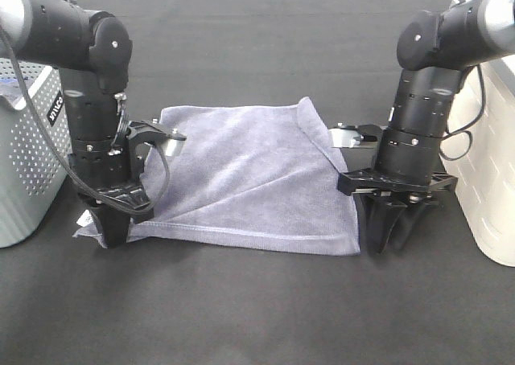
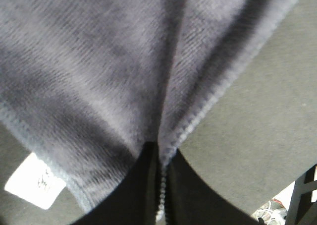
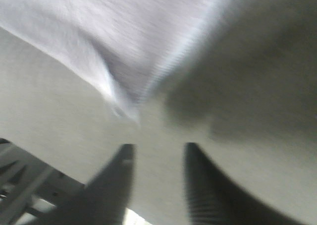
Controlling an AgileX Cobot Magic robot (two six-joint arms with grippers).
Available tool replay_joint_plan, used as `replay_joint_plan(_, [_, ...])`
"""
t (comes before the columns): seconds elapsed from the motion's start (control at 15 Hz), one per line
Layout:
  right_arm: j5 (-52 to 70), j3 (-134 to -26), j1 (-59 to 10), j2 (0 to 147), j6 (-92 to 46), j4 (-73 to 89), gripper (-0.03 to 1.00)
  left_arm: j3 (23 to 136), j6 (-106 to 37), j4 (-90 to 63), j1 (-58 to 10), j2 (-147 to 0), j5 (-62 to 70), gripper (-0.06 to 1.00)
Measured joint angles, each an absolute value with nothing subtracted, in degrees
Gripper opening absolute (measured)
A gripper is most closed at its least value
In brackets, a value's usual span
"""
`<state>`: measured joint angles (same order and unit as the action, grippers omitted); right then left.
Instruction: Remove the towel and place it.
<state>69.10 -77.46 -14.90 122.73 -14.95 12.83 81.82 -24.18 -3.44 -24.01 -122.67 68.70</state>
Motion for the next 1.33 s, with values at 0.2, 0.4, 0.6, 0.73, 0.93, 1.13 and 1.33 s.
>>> replay_joint_plan(0.2, [69.2,-75.8,-14.9,122.7,-15.1,12.9,0.52,81.8,-24.2,-4.0,-24.0,-122.7,68.8,0.12])
replay_joint_plan(0.4, [69.2,-75.8,-14.9,122.2,-15.1,12.9,0.53,81.8,-23.5,-4.5,-24.0,-122.7,68.8,0.22])
replay_joint_plan(0.6, [69.3,-75.8,-14.9,118.7,-15.1,13.4,0.53,81.8,-20.7,-4.6,-24.0,-122.7,69.0,0.38])
replay_joint_plan(0.73, [69.3,-75.8,-14.9,115.6,-14.1,14.3,0.53,81.1,-20.3,-4.5,-24.0,-122.7,69.0,0.41])
replay_joint_plan(0.93, [69.4,-75.8,-14.9,111.1,-13.2,15.2,0.53,77.8,-18.6,-4.6,-24.0,-122.7,68.9,0.41])
replay_joint_plan(1.13, [69.4,-75.8,-14.9,108.7,-13.2,15.8,0.53,77.5,-18.3,-4.6,-24.0,-122.7,68.0,0.41])
replay_joint_plan(1.33, [69.4,-75.8,-14.9,108.1,-13.2,15.9,0.53,77.5,-18.0,-4.4,-24.0,-122.7,63.4,0.42])
